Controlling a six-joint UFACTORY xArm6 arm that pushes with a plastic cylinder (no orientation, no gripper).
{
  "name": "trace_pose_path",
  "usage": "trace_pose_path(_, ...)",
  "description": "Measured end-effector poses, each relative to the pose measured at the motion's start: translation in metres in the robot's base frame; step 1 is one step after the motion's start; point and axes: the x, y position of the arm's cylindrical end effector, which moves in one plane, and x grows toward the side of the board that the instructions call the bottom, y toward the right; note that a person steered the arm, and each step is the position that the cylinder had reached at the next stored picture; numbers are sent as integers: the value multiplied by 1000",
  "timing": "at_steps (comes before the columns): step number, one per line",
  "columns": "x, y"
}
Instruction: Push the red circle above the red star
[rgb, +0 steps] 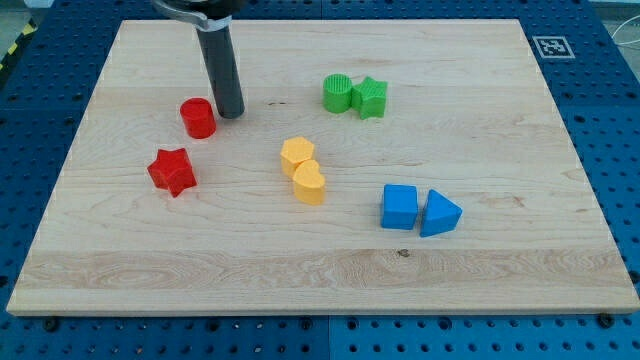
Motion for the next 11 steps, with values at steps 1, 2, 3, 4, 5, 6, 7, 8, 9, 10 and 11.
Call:
trace_pose_path(1, -12, -7)
trace_pose_path(2, -14, -21)
trace_pose_path(3, -14, -33)
trace_pose_path(4, -7, -33)
trace_pose_path(5, 2, -33)
trace_pose_path(6, 2, -35)
trace_pose_path(7, 2, -48)
trace_pose_path(8, 3, -56)
trace_pose_path(9, 7, -47)
trace_pose_path(10, 7, -25)
trace_pose_path(11, 10, -24)
